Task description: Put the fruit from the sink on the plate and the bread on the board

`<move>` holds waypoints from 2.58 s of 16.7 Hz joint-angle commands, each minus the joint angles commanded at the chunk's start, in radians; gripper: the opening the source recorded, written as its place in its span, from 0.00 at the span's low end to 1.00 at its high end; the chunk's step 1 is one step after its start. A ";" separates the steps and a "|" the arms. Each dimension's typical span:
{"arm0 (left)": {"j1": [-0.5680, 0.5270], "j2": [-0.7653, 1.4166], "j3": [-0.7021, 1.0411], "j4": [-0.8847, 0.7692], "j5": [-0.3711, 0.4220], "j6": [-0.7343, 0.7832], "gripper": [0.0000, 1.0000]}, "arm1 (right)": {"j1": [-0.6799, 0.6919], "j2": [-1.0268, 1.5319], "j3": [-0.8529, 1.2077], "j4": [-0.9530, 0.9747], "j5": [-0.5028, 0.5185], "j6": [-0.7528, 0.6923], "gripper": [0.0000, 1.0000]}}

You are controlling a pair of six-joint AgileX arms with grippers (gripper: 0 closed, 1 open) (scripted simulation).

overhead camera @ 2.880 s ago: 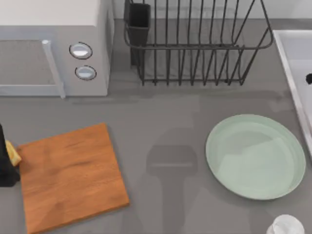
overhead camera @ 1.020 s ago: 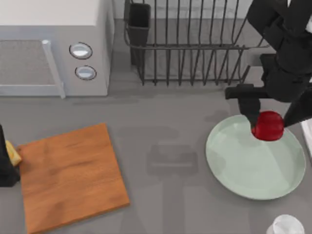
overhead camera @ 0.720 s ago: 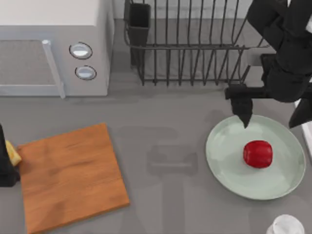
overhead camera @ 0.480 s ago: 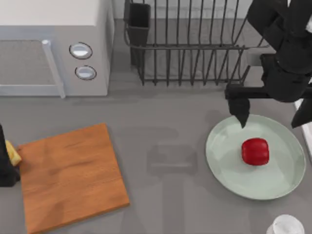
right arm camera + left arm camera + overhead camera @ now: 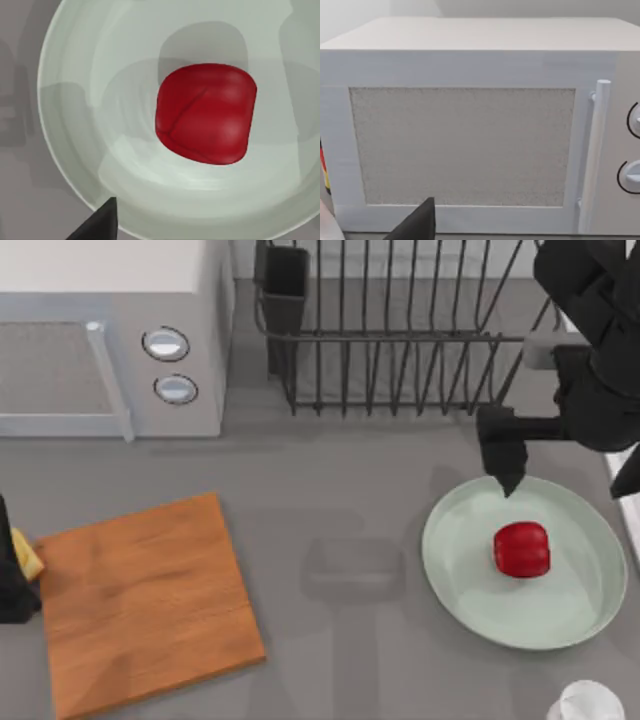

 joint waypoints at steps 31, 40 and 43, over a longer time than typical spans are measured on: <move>0.000 0.000 0.000 0.000 0.000 0.000 1.00 | -0.387 -1.768 -1.442 1.172 -0.001 -0.403 1.00; 0.271 0.430 0.221 -0.169 0.297 0.453 1.00 | -0.387 -1.768 -1.442 1.172 -0.001 -0.403 1.00; 0.413 0.717 0.325 -0.296 0.452 0.748 1.00 | -0.387 -1.768 -1.442 1.172 -0.001 -0.403 1.00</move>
